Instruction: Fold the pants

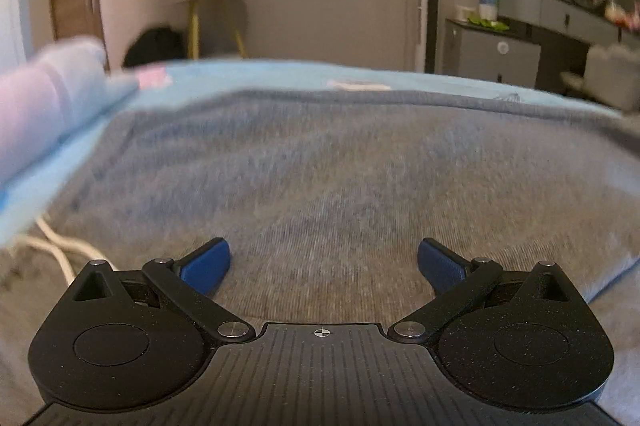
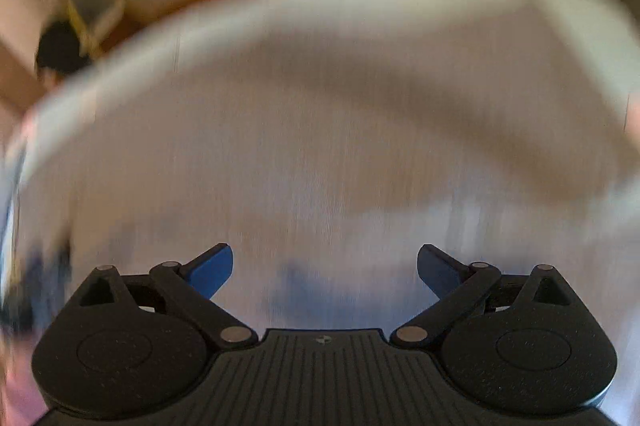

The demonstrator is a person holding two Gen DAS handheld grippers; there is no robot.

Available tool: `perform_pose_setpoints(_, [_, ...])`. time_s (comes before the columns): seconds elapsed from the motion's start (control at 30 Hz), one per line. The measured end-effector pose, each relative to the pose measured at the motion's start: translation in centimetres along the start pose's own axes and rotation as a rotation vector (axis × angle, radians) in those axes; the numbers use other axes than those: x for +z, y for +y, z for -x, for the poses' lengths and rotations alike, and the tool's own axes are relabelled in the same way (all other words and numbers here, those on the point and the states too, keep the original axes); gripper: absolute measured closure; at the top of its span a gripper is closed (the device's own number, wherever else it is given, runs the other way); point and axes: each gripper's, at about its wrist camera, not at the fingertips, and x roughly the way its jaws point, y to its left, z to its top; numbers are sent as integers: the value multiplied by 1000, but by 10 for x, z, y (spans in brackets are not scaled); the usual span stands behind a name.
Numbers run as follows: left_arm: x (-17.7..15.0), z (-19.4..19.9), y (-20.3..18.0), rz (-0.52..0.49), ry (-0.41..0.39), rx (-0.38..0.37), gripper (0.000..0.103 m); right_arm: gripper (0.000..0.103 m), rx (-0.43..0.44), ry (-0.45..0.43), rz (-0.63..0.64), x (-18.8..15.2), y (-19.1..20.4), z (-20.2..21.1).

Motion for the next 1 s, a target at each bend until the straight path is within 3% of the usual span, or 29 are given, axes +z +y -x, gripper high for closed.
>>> perform_pose_setpoints(0.03, [-1, -1, 4, 18, 2, -14, 0, 4, -17, -50, 10, 26, -2, -6])
perform_pose_setpoints(0.1, [-2, 0, 7, 21, -3, -18, 0, 4, -29, -68, -19, 75, -11, -36])
perform_pose_setpoints(0.17, [-2, 1, 5, 8, -7, -8, 0, 4, -28, -72, -146, 108, -26, -67])
perform_pose_setpoints(0.23, [-2, 2, 8, 18, -10, -16, 0, 4, -28, -114, -264, 122, -38, -87])
perform_pose_setpoints(0.33, [-1, -2, 8, 37, -17, -30, 0, 8, -122, -115, -402, 129, -47, -122])
perform_pose_setpoints(0.43, [-1, -2, 6, 33, -20, -26, 0, 27, -241, -126, -446, 125, -49, -140])
perform_pose_setpoints(0.5, [-1, -2, 7, 37, -22, -30, 0, 38, -268, -149, -444, 118, -46, -139])
perform_pose_setpoints(0.57, [-1, -2, 7, 40, -24, -33, 0, 80, -286, -151, -419, 112, -47, -136])
perform_pose_setpoints(0.63, [-2, -3, 8, 48, -24, -41, 0, 102, -256, -151, -441, 103, -58, -127])
perform_pose_setpoints(0.73, [-2, -3, 10, 57, -26, -48, 0, 103, -183, -195, -463, 87, -67, -90])
perform_pose_setpoints(0.9, [-2, 1, 16, 92, -39, -76, 0, 100, -202, -307, -394, 67, -75, -47])
perform_pose_setpoints(0.93, [-1, 1, 16, 92, -39, -76, 0, 94, -203, -297, -398, 71, -76, -49])
perform_pose_setpoints(1.0, [-1, 1, 15, 87, -38, -72, 0, 71, -179, -253, -399, 77, -70, -61])
